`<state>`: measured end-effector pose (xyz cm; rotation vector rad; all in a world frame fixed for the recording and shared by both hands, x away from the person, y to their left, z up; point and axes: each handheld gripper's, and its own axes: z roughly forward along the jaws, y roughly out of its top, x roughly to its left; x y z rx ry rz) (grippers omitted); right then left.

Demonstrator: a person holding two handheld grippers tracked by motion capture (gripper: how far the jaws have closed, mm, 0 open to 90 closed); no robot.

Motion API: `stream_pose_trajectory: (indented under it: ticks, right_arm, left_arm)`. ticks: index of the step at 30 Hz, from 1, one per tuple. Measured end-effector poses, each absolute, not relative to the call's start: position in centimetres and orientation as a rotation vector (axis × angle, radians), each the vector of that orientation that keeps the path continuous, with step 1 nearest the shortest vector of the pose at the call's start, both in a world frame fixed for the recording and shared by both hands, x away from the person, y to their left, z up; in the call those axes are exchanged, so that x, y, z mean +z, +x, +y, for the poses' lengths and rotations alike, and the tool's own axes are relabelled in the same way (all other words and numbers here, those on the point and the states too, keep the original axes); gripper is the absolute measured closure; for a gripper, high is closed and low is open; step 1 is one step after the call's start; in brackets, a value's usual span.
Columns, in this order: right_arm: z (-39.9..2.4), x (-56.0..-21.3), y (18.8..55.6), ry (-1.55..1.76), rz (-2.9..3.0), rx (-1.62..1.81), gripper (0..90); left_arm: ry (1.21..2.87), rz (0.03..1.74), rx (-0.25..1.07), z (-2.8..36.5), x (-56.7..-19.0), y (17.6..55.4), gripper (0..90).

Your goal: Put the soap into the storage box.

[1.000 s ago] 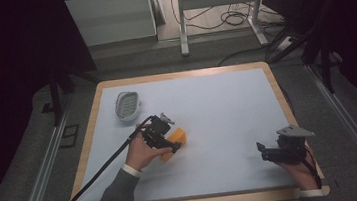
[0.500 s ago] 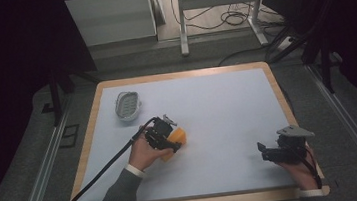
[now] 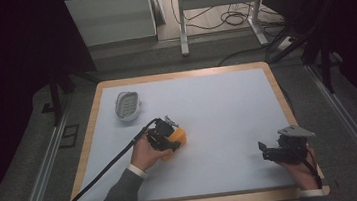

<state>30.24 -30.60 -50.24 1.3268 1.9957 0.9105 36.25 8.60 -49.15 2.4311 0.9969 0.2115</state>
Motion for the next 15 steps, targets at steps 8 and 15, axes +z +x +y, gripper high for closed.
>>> stream_pose_trajectory:
  ticks: [8,15]
  right_arm:
    - [-30.6,-50.1,30.1,1.323,1.977,0.917,3.9]
    - [-30.7,-50.0,30.1,1.323,1.97,0.913,3.9]
  left_arm:
    - [2.422,0.986,0.189,9.1,-48.5,36.2,61.1]
    - [2.405,0.986,0.193,10.1,-47.3,36.3,61.1]
